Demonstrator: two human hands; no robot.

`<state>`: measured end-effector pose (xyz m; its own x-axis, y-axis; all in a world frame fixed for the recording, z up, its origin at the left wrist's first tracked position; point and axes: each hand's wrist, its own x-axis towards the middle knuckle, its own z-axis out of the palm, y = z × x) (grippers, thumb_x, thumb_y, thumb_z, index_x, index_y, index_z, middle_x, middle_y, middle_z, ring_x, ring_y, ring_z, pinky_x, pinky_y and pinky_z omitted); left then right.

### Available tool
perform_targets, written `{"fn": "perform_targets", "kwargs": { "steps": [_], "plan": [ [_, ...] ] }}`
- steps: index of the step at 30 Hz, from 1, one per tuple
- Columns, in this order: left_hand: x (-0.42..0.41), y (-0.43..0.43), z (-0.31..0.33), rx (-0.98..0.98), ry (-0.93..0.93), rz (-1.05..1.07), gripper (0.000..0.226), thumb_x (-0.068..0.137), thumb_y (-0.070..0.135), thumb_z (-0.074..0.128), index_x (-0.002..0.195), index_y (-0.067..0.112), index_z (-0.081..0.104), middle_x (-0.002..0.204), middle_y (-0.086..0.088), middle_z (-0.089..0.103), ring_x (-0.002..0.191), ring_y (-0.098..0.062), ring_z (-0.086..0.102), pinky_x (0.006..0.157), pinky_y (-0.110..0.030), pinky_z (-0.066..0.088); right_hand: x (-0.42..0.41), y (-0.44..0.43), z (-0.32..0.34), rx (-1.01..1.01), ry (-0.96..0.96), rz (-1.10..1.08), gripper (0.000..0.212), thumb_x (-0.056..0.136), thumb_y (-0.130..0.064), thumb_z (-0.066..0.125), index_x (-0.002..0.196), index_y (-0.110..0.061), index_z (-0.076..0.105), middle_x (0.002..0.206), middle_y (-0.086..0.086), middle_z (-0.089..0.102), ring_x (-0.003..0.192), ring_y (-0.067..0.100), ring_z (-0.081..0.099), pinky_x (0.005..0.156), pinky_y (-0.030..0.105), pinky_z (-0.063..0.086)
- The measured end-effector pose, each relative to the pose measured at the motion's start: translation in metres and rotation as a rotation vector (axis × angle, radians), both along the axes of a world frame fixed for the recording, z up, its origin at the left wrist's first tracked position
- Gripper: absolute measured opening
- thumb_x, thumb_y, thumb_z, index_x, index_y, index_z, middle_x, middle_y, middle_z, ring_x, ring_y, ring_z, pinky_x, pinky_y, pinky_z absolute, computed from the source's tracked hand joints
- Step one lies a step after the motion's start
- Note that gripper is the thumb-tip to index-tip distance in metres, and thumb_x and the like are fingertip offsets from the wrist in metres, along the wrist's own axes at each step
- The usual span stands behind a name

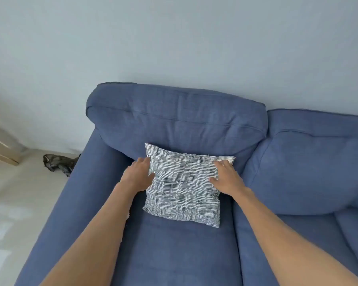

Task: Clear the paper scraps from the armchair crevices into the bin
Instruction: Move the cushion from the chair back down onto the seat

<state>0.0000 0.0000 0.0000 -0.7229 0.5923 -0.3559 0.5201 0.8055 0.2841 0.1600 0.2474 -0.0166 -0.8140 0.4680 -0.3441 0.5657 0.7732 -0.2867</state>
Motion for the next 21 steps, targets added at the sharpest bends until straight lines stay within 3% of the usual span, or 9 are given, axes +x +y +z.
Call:
{"fn": "perform_targets", "kwargs": {
  "steps": [5,8,12,14,16,18,21],
  "plan": [
    [-0.020,0.040,-0.036,-0.019,0.193,-0.135,0.071,0.095,0.020,0.054,0.154,0.009,0.017,0.159,-0.010,0.019,0.143,-0.029,0.026,0.115,-0.040,0.028,-0.033,0.011,-0.030,0.110,0.012,0.014,0.080,0.092,-0.032,0.067,0.157,-0.014,0.022,0.162,0.013,0.016,0.147,0.031,0.023,0.116,0.042,0.030],
    [-0.029,0.054,-0.057,0.002,0.211,-0.155,0.089,0.092,0.033,0.062,0.157,0.012,0.004,0.161,-0.009,0.016,0.146,-0.027,0.020,0.117,-0.041,0.024,-0.044,0.011,-0.049,0.167,-0.026,0.067,0.085,0.090,-0.035,0.067,0.156,-0.013,0.019,0.157,0.013,0.027,0.145,0.030,0.026,0.119,0.044,0.025],
    [-0.031,0.064,-0.069,-0.057,0.161,-0.191,0.108,0.084,0.048,0.069,0.156,0.011,-0.003,0.156,-0.009,0.026,0.142,-0.029,0.028,0.113,-0.042,0.028,-0.044,0.005,-0.064,0.245,-0.066,0.041,0.082,0.085,-0.039,0.070,0.152,-0.013,0.029,0.136,0.009,0.046,0.127,0.029,0.042,0.110,0.042,0.032],
    [-0.029,0.066,-0.069,-0.143,0.247,-0.208,0.106,0.082,0.050,0.071,0.156,0.012,0.006,0.146,-0.008,0.038,0.134,-0.028,0.036,0.109,-0.040,0.033,-0.043,0.002,-0.063,0.327,-0.107,0.065,0.068,0.081,-0.046,0.072,0.137,-0.016,0.047,0.127,0.008,0.053,0.118,0.028,0.046,0.104,0.040,0.035],
    [-0.023,0.065,-0.068,-0.249,0.322,-0.237,0.088,0.078,0.049,0.074,0.149,0.017,0.031,0.136,-0.007,0.044,0.125,-0.025,0.041,0.104,-0.037,0.036,-0.040,-0.001,-0.060,0.375,-0.155,0.093,0.055,0.078,-0.053,0.073,0.119,-0.019,0.060,0.119,0.006,0.058,0.112,0.026,0.048,0.099,0.039,0.035],
    [-0.014,0.062,-0.066,-0.339,0.401,-0.285,0.063,0.079,0.045,0.074,0.132,0.021,0.051,0.128,-0.005,0.047,0.117,-0.022,0.043,0.099,-0.034,0.037,-0.033,-0.009,-0.057,0.392,-0.182,0.131,0.054,0.076,-0.058,0.072,0.113,-0.020,0.064,0.116,0.006,0.060,0.109,0.025,0.049,0.097,0.039,0.033],
    [0.004,0.055,-0.064,-0.365,0.467,-0.350,0.054,0.078,0.048,0.072,0.121,0.019,0.056,0.125,-0.004,0.045,0.114,-0.023,0.041,0.098,-0.035,0.035,-0.017,-0.022,-0.057,0.427,-0.153,0.169,0.061,0.074,-0.062,0.073,0.115,-0.019,0.062,0.117,0.005,0.056,0.110,0.024,0.048,0.098,0.038,0.032]
  ]
}}
